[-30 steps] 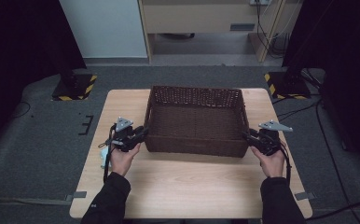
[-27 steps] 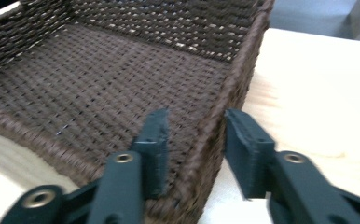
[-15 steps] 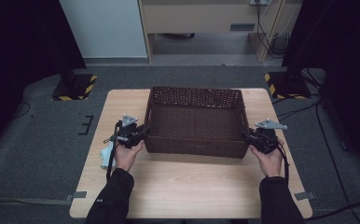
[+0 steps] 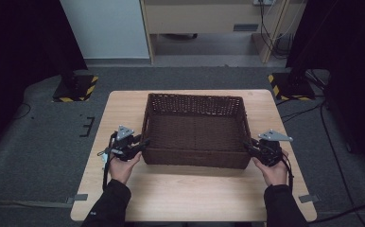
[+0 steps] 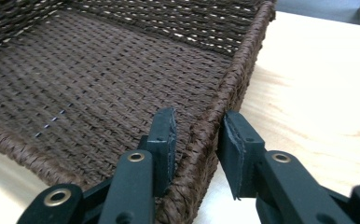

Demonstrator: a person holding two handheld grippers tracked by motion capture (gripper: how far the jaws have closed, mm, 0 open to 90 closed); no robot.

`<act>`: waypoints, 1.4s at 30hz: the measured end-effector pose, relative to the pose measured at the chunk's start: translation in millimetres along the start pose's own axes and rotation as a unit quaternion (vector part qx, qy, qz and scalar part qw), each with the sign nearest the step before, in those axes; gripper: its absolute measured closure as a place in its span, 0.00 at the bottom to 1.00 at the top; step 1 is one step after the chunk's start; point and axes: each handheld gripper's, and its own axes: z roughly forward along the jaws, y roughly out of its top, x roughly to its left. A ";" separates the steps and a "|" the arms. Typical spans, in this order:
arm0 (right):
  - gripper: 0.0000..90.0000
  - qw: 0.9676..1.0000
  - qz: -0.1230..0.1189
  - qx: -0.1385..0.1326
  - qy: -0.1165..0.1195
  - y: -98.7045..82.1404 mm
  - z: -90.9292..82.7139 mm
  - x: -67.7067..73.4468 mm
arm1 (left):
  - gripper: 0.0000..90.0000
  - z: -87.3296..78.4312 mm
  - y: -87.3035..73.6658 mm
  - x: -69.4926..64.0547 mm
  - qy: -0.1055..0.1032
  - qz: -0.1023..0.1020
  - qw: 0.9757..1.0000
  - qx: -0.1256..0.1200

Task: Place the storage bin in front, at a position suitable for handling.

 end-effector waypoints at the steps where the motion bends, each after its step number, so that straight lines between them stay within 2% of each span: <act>1: 0.74 1.000 -0.002 -0.001 0.001 -0.9 -1.2 0.7 | 0.71 0.2 -0.5 0.5 0.006 0.002 1.000 0.002; 3: 0.72 1.000 -0.003 0.001 0.006 -1.8 -3.4 1.2 | 0.74 -0.5 -1.3 2.8 -0.002 -0.010 1.000 0.004; 4: 0.71 1.000 0.000 0.005 0.012 -1.7 -5.1 1.7 | 0.74 -1.0 -1.6 3.1 -0.004 -0.010 1.000 0.005; 8: 0.63 0.999 -0.025 0.021 0.022 2.9 -7.1 -0.4 | 0.75 -3.4 -2.5 1.6 -0.002 -0.004 1.000 0.007; 12: 0.59 0.999 -0.022 -0.006 0.035 13.1 -15.9 -8.3 | 0.74 -4.9 -3.1 0.2 -0.002 0.000 1.000 0.009; 16: 0.60 0.999 -0.007 -0.017 0.032 21.2 -15.4 -17.0 | 0.74 -8.3 -5.2 -2.7 -0.001 0.003 1.000 0.010; 21: 0.61 0.999 -0.018 0.020 0.030 18.9 2.3 -14.0 | 0.71 -14.7 -10.2 -4.8 -0.009 0.007 1.000 0.007; 23: 0.61 0.999 -0.020 0.025 0.032 18.8 5.6 -12.2 | 0.71 -15.1 -10.6 -4.1 -0.012 0.009 1.000 0.005; 25: 0.62 0.999 -0.025 0.027 0.024 18.4 7.9 -10.1 | 0.70 -15.2 -10.3 -3.3 -0.015 0.013 1.000 0.004; 27: 0.64 0.999 -0.028 0.032 0.021 17.9 8.9 -9.8 | 0.69 -15.4 -8.7 -1.8 -0.021 0.020 1.000 0.009; 32: 0.66 0.999 -0.020 0.022 0.018 13.5 9.8 -10.7 | 0.66 -15.3 -2.7 5.0 -0.046 0.027 0.998 0.022; 34: 0.70 0.999 -0.015 0.029 0.028 11.3 10.2 -10.4 | 0.65 -14.6 -1.9 7.2 -0.049 0.030 0.998 0.024; 36: 0.70 0.999 -0.021 0.027 0.024 10.1 10.0 -8.1 | 0.65 -13.8 -0.5 9.7 -0.052 0.032 0.998 0.027; 37: 0.71 0.999 -0.022 0.029 0.025 10.0 9.3 -7.4 | 0.64 -13.3 0.4 10.5 -0.050 0.034 0.998 0.026; 38: 0.71 0.999 -0.024 0.027 0.024 9.7 9.0 -6.6 | 0.62 -13.6 1.5 11.9 -0.046 0.045 0.998 0.022; 39: 0.72 0.999 -0.023 0.027 0.022 9.0 8.3 -5.4 | 0.60 -14.9 3.3 12.7 -0.041 0.044 0.998 0.011; 42: 0.72 0.999 -0.025 0.025 0.017 7.6 6.9 -2.5 | 0.59 -21.7 10.5 18.6 -0.046 0.023 0.999 -0.009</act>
